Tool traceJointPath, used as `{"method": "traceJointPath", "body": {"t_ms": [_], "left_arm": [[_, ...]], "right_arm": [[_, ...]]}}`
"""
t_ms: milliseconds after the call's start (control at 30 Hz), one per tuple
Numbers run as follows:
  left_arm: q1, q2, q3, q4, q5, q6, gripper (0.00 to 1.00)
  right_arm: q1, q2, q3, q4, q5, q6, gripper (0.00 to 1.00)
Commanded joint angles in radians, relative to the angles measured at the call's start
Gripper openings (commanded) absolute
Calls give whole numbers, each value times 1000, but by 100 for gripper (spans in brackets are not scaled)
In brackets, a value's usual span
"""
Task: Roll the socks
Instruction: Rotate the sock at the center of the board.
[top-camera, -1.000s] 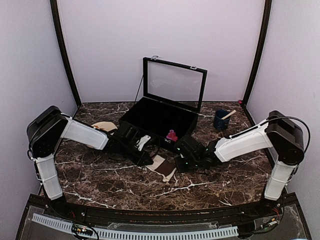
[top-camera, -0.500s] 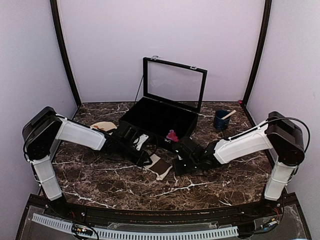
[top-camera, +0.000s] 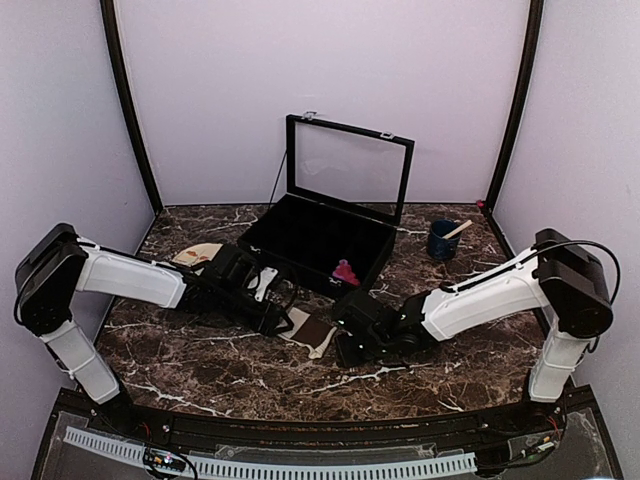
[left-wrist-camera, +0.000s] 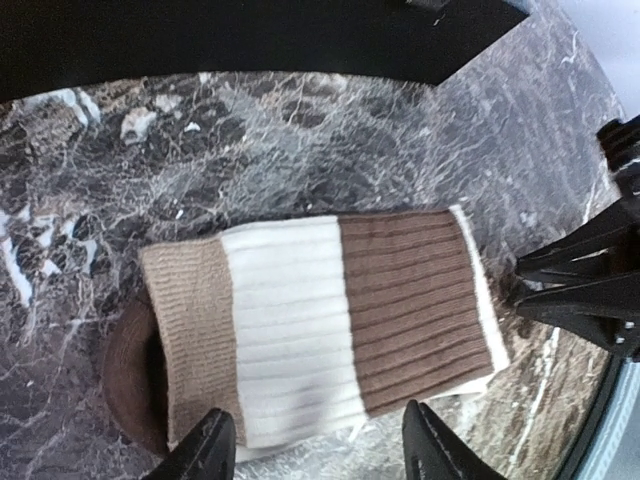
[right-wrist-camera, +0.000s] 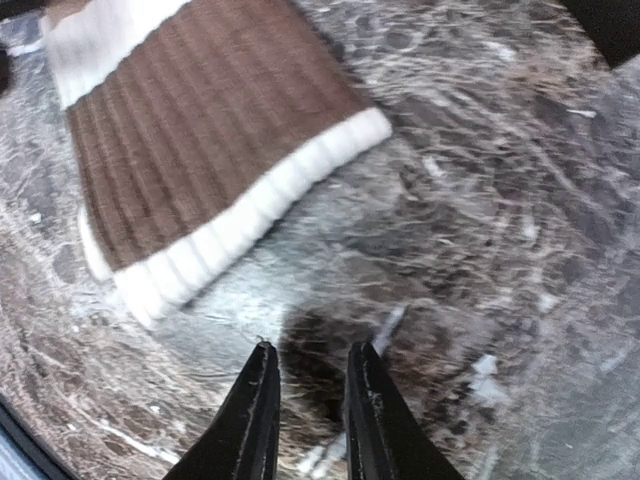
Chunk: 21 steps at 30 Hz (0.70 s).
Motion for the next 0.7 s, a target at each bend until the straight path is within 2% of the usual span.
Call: {"method": "traceJointPath", "body": {"t_ms": [0, 267, 400, 667], "left_arm": [[6, -85, -12, 44, 25, -33, 60], [6, -196, -38, 57, -43, -120, 60], [-2, -231, -89, 47, -71, -169, 56], [-43, -252, -172, 30, -138, -255, 29]], "right_arm": [[2, -31, 63, -89, 93, -3, 23], [-36, 10, 187, -146, 124, -69, 24], [-63, 39, 234, -146, 117, -96, 24], [-123, 101, 294, -117, 79, -151, 24]]}}
